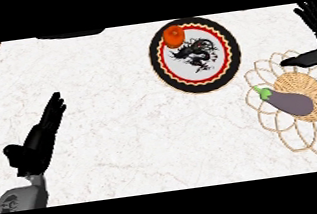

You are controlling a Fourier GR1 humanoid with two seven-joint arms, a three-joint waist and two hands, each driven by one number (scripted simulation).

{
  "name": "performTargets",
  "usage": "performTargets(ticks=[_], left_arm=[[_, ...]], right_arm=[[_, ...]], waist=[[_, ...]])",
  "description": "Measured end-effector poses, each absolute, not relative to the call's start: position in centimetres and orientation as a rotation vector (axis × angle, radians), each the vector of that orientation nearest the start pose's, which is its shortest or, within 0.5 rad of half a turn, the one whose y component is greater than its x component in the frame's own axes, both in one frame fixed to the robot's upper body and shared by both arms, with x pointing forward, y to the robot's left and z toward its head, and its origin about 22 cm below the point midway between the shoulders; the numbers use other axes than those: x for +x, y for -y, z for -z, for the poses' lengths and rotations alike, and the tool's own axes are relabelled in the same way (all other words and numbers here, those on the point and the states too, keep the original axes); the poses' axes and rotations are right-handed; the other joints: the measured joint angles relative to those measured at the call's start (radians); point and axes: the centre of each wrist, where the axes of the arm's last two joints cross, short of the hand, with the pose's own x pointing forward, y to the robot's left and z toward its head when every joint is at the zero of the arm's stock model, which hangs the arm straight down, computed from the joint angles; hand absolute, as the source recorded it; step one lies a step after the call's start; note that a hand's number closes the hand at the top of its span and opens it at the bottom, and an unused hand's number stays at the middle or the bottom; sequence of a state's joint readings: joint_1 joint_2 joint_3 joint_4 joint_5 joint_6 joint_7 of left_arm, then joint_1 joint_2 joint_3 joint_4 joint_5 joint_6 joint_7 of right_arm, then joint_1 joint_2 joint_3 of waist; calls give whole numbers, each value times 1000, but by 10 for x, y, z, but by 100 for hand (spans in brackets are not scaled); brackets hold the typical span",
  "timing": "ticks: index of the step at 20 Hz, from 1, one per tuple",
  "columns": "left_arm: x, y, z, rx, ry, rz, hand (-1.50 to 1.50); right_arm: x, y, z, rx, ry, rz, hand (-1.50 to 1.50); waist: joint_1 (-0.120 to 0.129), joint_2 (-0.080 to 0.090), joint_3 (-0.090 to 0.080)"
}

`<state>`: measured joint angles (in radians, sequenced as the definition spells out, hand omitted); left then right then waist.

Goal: Pick the squash from the placemat and place it in the plate

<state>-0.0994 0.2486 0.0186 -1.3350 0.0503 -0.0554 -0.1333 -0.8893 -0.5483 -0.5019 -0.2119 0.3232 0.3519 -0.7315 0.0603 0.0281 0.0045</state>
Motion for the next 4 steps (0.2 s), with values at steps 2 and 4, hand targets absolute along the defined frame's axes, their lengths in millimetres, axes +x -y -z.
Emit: performTargets(ticks=[2,4], left_arm=[[265,-289,16,114,1559,188,0],[267,-285,15,111,1561,195,0]], right_arm=[[390,412,-54,-133,1825,-279,-150],[385,419,-52,-148,1817,-284,-150]], waist=[[2,1,0],[6,4,1]])
